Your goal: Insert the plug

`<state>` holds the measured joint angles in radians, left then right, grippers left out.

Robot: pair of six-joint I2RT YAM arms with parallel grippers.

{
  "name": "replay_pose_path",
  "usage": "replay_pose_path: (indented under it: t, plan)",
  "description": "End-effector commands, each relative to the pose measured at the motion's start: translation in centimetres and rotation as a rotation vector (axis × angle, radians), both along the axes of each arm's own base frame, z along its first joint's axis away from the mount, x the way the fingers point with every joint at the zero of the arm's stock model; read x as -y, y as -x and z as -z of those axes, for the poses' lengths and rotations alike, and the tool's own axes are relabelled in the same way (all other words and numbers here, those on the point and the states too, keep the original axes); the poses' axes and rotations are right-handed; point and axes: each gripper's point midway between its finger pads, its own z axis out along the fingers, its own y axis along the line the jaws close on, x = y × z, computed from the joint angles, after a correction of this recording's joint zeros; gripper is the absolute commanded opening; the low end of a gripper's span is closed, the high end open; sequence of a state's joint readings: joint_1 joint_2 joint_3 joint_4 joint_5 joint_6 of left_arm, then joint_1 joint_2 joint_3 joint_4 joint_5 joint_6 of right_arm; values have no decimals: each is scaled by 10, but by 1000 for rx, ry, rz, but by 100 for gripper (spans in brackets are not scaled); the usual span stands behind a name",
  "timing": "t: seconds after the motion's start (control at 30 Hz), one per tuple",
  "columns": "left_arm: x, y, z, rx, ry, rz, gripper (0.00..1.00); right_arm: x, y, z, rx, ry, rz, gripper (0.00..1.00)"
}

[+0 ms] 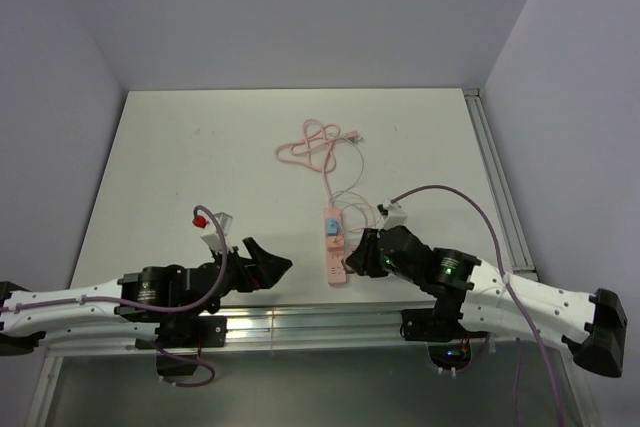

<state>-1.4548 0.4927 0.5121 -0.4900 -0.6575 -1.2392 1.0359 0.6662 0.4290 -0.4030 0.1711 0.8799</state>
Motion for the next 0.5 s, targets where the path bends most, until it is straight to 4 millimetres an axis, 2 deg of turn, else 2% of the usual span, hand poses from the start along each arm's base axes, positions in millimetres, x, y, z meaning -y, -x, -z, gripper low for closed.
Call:
replay_pose_path:
  t: [0.0,0.07,0.23,0.47]
  plan:
    - [14,7,-6,-25,43,38,97,-14,-16,-28,136,42,27,0]
    - [19,7,-6,-18,37,46,97,-20,-14,-34,180,62,31,0]
    - [16,5,-6,-6,6,38,97,-30,-6,-23,240,140,34,0]
    - [9,5,-2,-21,56,26,97,-38,-12,-20,295,202,76,0]
